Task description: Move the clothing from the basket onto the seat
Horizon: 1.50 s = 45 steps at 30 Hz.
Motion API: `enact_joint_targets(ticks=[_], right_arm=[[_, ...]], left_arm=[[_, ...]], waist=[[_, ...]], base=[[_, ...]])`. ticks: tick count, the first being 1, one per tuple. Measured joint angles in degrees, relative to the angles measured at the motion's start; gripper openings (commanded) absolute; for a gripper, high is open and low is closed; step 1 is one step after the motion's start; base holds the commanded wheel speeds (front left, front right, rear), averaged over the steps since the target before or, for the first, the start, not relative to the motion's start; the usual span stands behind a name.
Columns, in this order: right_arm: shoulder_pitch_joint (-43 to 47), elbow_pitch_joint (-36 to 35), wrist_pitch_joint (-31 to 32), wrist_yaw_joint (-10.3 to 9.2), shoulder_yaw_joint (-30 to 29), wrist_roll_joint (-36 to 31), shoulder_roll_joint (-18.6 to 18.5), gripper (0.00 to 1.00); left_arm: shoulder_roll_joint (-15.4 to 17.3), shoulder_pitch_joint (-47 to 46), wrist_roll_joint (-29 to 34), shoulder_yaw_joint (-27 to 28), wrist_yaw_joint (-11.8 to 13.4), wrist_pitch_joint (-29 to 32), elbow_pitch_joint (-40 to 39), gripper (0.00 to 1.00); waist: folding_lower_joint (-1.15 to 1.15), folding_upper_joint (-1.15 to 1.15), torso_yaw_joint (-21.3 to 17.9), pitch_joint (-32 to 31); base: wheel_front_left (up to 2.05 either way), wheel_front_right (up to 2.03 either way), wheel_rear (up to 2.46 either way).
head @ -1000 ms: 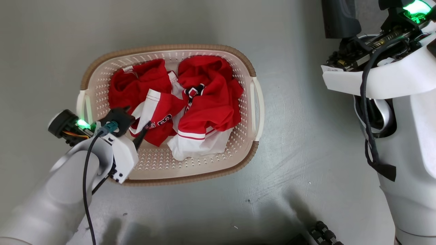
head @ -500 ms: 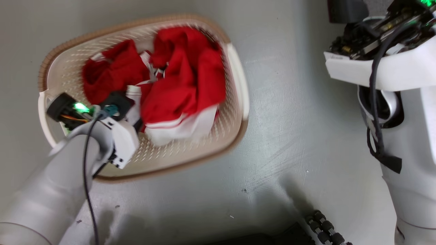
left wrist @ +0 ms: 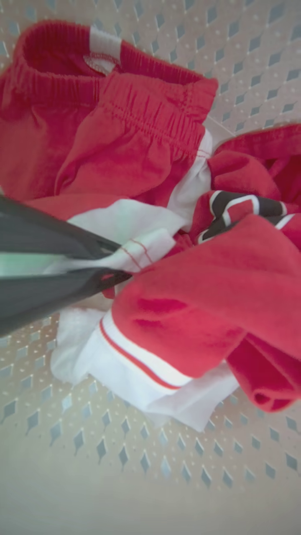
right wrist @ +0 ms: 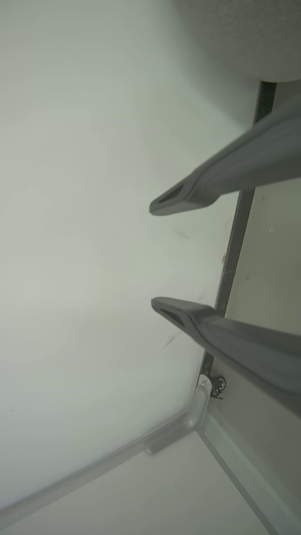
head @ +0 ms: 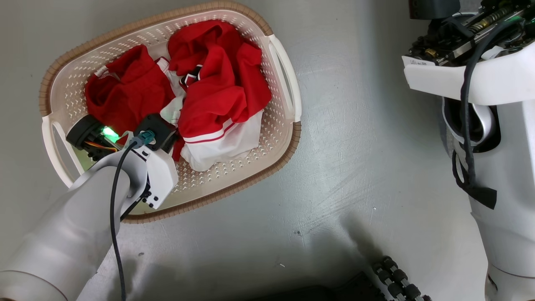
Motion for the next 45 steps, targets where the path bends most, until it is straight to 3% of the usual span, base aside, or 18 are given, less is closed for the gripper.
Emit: enact_joint_targets(ticks=[17, 36, 45], right_arm=[[0.0, 0.9, 0.0, 0.00, -0.7, 0.0, 0.0, 1.00], [0.3, 4.6, 0.0, 0.00, -0.6, -2.2, 0.0, 1.00], [3.0, 7.9, 0.0, 0.00, -0.8, -3.1, 0.0, 1.00]], left_arm=[[-0.2, 0.0, -5.2, -0.6, 0.0, -3.0, -1.5, 0.00], [-0.3, 0.6, -12.9, 5.5, 0.0, -7.6, -4.0, 0.00], [-1.9, 3.4, -15.4, 7.3, 0.0, -8.1, -6.4, 0.00]], waist=[[0.00, 0.00, 0.3, -2.3], [0.00, 0.00, 2.8, -7.9], [0.00, 0.00, 4.5, -11.9]], base=[[0.00, 0.00, 0.00], [0.00, 0.00, 0.00], [0.00, 0.00, 0.00]])
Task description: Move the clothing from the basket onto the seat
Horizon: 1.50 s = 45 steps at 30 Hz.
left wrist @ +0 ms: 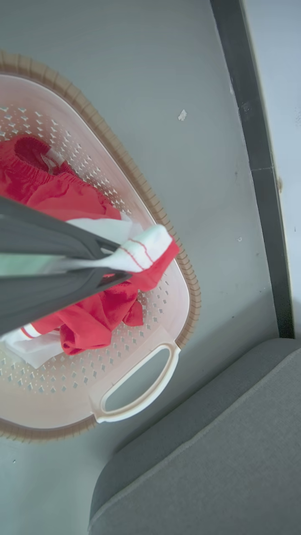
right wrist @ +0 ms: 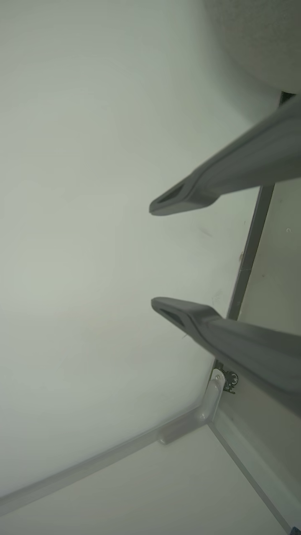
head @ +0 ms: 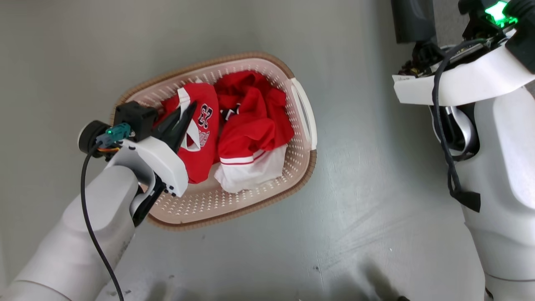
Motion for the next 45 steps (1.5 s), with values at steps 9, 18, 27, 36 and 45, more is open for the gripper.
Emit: enact_joint_targets(ticks=[9, 18, 27, 36, 45], right_arm=[[3.7, 2.4, 0.0, 0.00, -1.2, -0.5, 0.0, 1.00], [7.0, 4.2, 0.0, 0.00, -2.0, -1.1, 0.0, 1.00], [9.5, 5.5, 0.0, 0.00, -2.2, -1.1, 0.0, 1.00], [13.4, 6.8, 0.0, 0.00, -2.8, -1.1, 0.0, 1.00], [17.1, 7.5, 0.0, 0.00, -3.1, -1.0, 0.1, 1.00]], left_arm=[[-0.2, 3.2, -1.9, 4.1, 0.0, 0.0, -3.7, 0.00], [-0.2, 8.2, -1.9, 7.5, 0.0, 0.0, -7.3, 0.00], [-0.8, 12.3, -1.0, 10.9, 0.0, 0.0, -12.1, 0.00], [-1.5, 17.5, -0.2, 14.4, 0.0, 0.0, -15.1, 0.00], [-1.8, 21.7, -0.2, 19.5, 0.0, 0.0, -17.5, 0.00]], waist=[[0.00, 0.00, 1.5, -5.0], [0.00, 0.00, 2.7, -10.4], [0.00, 0.00, 3.8, -15.9], [0.00, 0.00, 4.6, -21.2], [0.00, 0.00, 5.1, -26.3]], base=[[0.00, 0.00, 0.00], [0.00, 0.00, 0.00], [0.00, 0.00, 0.00], [0.00, 0.00, 0.00], [0.00, 0.00, 0.00]])
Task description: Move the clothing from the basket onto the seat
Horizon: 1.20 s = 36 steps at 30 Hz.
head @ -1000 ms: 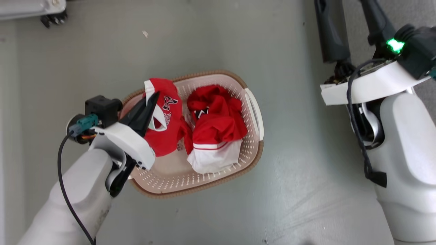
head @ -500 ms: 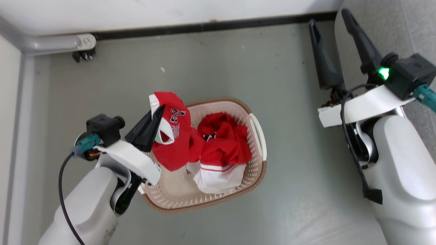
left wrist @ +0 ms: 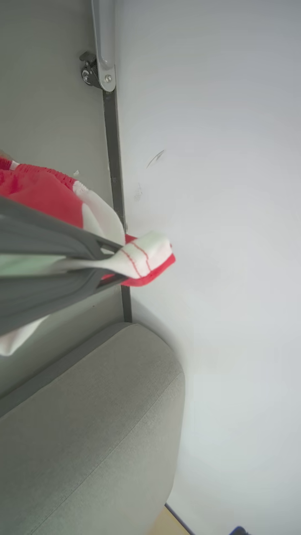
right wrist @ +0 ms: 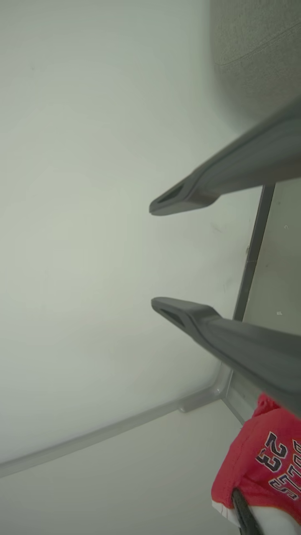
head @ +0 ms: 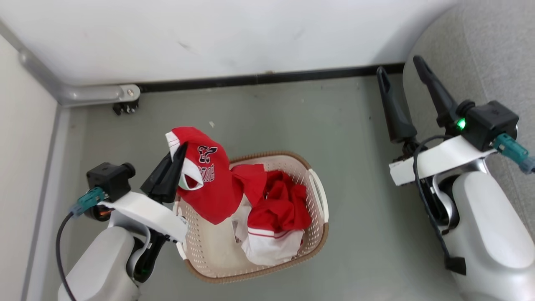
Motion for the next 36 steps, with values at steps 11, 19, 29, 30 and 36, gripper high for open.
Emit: enact_joint_targets(ticks=[11, 19, 29, 30, 36], right_arm=[[4.7, 1.4, 0.0, 0.00, 0.2, 0.5, 0.0, 1.00], [7.5, 1.8, 0.0, 0.00, 0.5, 0.6, 0.1, 1.00], [10.9, 3.0, 0.0, 0.00, 2.2, 1.8, 0.2, 1.00], [11.0, 3.1, 0.0, 0.00, 2.4, 1.8, 0.2, 1.00], [11.1, 3.1, 0.0, 0.00, 3.6, 2.2, 0.2, 1.00]], left_arm=[[0.3, 3.6, 1.2, 6.5, 0.6, 0.0, -3.7, 0.00], [1.3, 5.4, 2.6, 10.3, 1.6, 0.0, -6.5, 0.00], [1.8, 6.1, 4.4, 12.2, 2.6, 0.0, -10.1, 0.00], [1.9, 6.1, 4.6, 12.2, 2.7, 0.0, -10.4, 0.00], [2.4, 6.3, 4.7, 12.5, 3.4, 0.0, -12.1, 0.00]], waist=[[0.00, 0.00, 0.4, -5.6], [0.00, 0.00, 0.5, -9.1], [0.00, 0.00, 0.2, -12.6], [0.00, 0.00, 0.2, -12.8], [0.00, 0.00, 0.0, -13.7]], base=[[0.00, 0.00, 0.00], [0.00, 0.00, 0.00], [0.00, 0.00, 0.00], [0.00, 0.00, 0.00], [0.00, 0.00, 0.00]])
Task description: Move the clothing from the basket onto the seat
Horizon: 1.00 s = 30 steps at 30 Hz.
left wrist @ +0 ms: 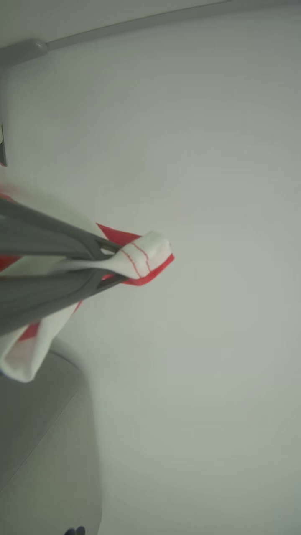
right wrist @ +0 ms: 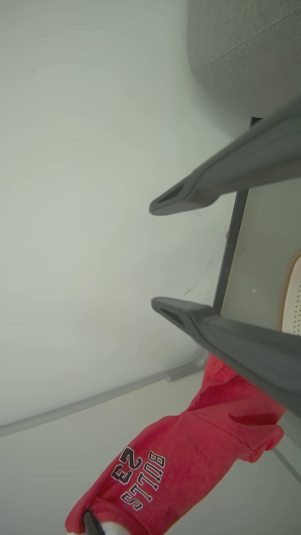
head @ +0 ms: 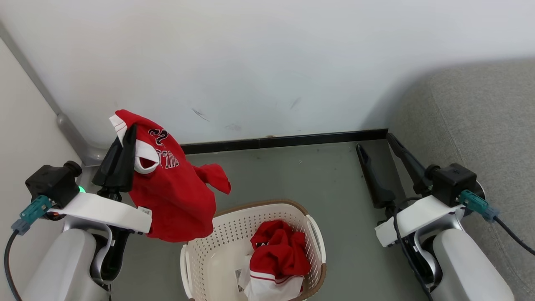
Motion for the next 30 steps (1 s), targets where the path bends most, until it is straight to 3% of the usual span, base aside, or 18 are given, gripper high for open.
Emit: enact_joint_targets(ticks=[17, 30], right_arm=[[0.8, -0.1, 0.0, 0.00, 6.4, 2.6, -0.1, 1.00], [-1.8, -1.6, 0.0, 0.00, 17.0, 5.1, -0.2, 1.00]], left_arm=[[0.8, -1.9, 1.3, -1.0, 1.8, 2.1, -7.0, 0.00], [-1.0, -6.9, 2.4, -4.9, 2.0, 6.2, -10.1, 0.00]], waist=[[0.00, 0.00, -0.6, -0.3], [0.00, 0.00, -1.7, 0.4]], base=[[0.00, 0.00, 0.00], [0.00, 0.00, 0.00]])
